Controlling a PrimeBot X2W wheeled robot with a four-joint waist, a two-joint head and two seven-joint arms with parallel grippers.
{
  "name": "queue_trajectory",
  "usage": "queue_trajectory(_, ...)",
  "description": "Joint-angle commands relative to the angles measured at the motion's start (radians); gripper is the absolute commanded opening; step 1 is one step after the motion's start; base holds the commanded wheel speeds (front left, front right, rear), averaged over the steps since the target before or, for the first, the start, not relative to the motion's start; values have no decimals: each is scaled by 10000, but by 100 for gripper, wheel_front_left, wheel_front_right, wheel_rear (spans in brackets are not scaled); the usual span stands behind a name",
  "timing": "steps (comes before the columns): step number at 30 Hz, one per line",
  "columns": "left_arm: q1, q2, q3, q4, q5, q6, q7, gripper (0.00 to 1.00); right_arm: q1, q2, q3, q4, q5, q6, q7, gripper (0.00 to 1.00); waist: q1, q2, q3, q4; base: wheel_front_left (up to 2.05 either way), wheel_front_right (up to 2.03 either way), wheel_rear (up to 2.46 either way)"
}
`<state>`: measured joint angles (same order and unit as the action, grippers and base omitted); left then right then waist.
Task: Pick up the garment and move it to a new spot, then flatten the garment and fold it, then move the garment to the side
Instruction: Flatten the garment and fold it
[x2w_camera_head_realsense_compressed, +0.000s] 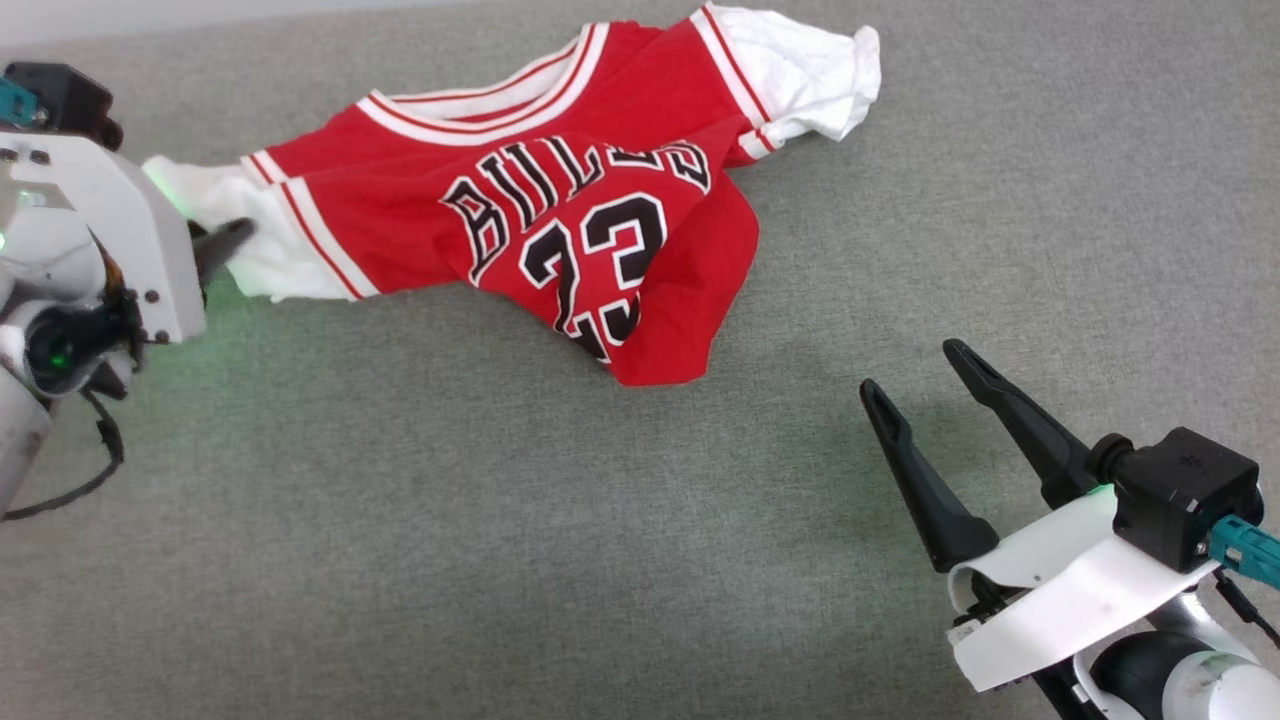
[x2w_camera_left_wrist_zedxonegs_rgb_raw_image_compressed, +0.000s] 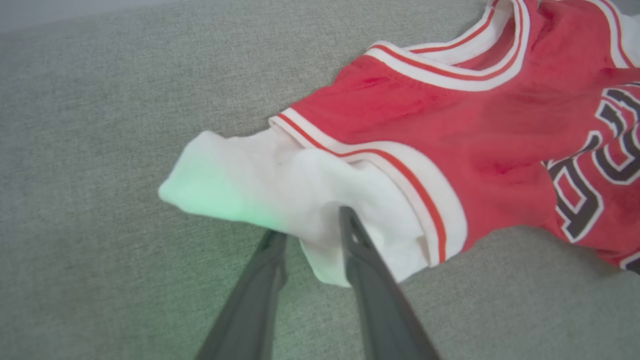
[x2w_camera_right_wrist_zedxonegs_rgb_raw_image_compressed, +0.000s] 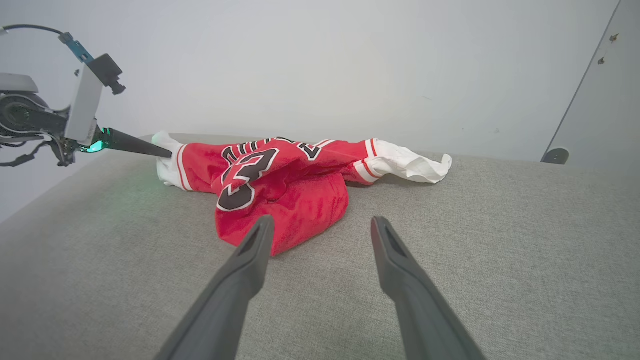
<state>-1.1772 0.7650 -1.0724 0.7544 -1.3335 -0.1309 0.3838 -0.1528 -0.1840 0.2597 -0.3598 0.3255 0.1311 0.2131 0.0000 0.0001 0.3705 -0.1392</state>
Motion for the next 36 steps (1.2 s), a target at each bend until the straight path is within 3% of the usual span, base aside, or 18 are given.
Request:
queue_trajectory(1,184,-28,-42,-19,-52,4,-196,100,37,-89,-76,48,-31,-7,61,100,0,-1,-126,109,0,0,0)
queue_trajectory(7,652,127,-21,-434,-171,4,-1750,100,-69,-438,-134,315,387,-7,435,100,0,-1,-673,498,0,0,0)
queue_trajectory(14,2054,153,-63,-1087,258,4,-4873,100,-105,-1120,-258,734,1076,-7,1563,100,0,-1,-1212,1252,0,0,0)
queue_trajectory(17,2797,2,40,-1338,400,192,-6002,100,-336,-1517,-435,881,1442,-7,2304,100,0,-1,-1262,1632,0,0,0)
queue_trajectory(21,3520,-112,271,-1841,809,602,-6422,100,-714,-1914,-620,1096,1777,-7,3087,100,0,-1,-1221,2000,0,0,0)
queue_trajectory(23,4290,-301,1506,-2838,1616,1270,-6494,100,-1367,-2104,-835,1423,2059,-7,3912,100,0,-1,-1125,2344,0,0,0)
queue_trajectory(24,4290,-301,1506,-2838,1616,1270,-6494,100,-1367,-2104,-835,1423,2059,-7,3912,100,0,-1,-1125,2344,0,0,0)
queue_trajectory(25,5272,-492,2501,-3589,2410,1677,-6467,100,-1925,-2213,-1108,1779,2143,-7,4491,100,0,-1,-1022,2549,0,0,0)
queue_trajectory(26,5272,-492,2501,-3589,2410,1677,-6467,100,-1925,-2213,-1108,1779,2143,-7,4491,100,0,-1,-1022,2549,0,0,0)
queue_trajectory(29,6537,-843,4115,-4760,3744,2159,-6480,100,-2877,-2307,-1366,2403,2271,-7,5427,100,0,-1,-817,2869,0,0,0)
queue_trajectory(32,7799,-1345,5564,-5755,4872,2320,-6480,100,-3937,-2455,-1463,3213,2294,-7,6450,100,0,-1,-548,3147,0,0,0)
queue_trajectory(36,8836,-2124,7063,-6748,6128,2068,-6482,100,-5395,-2656,-1647,4400,1990,-7,7510,100,0,-1,-113,3514,0,0,0)
